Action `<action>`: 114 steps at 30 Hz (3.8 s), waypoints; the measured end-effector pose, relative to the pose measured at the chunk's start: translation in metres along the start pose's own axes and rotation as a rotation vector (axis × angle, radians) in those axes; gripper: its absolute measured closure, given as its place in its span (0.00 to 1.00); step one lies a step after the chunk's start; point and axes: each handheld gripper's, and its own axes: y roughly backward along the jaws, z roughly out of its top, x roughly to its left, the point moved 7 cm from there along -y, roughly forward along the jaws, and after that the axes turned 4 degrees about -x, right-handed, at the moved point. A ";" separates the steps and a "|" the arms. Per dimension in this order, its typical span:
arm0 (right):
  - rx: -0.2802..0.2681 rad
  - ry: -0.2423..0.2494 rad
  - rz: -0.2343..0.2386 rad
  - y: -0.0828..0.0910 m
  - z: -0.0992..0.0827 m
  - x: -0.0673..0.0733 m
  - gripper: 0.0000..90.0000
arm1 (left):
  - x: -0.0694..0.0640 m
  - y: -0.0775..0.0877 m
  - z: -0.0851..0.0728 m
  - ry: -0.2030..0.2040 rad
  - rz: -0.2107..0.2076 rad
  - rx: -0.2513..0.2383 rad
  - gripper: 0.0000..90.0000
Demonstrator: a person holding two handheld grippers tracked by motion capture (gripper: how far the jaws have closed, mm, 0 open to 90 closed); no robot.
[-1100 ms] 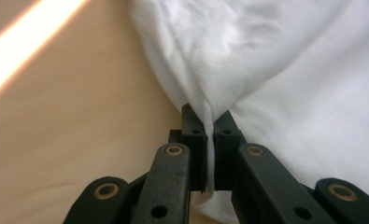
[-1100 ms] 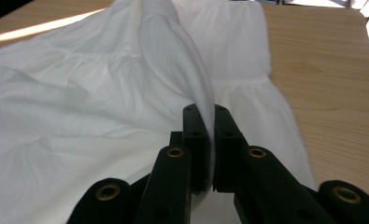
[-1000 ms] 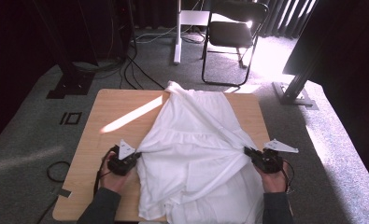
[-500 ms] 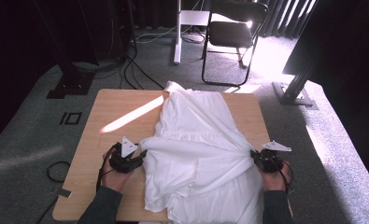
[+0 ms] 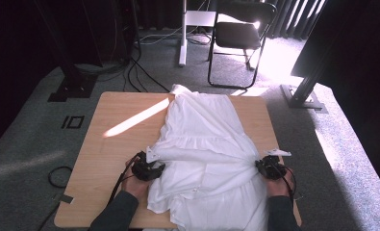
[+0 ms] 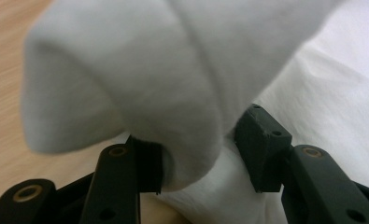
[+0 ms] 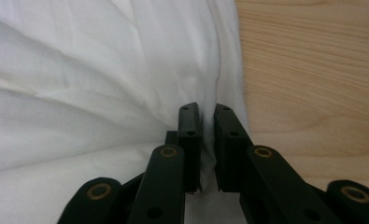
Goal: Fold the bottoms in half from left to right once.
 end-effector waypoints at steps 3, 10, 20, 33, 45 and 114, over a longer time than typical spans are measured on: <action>-0.006 0.005 0.035 -0.006 0.005 0.009 0.92 | 0.021 -0.002 0.000 0.030 0.053 -0.004 0.63; -0.015 0.031 0.111 -0.023 0.021 0.035 0.92 | 0.065 -0.006 0.001 0.051 0.185 0.026 0.69; -0.060 0.039 0.051 -0.029 0.064 0.054 0.67 | 0.083 -0.001 0.008 0.130 0.147 0.024 0.61; -0.064 0.139 0.300 -0.035 0.074 0.130 0.47 | 0.048 0.056 0.002 0.086 0.075 -0.072 0.49; -0.131 0.184 0.318 0.002 0.062 0.126 0.98 | -0.004 0.081 -0.039 0.066 0.031 -0.056 0.33; -0.046 0.131 0.444 0.089 -0.055 0.099 0.93 | 0.018 0.118 -0.084 0.221 0.070 -0.046 0.92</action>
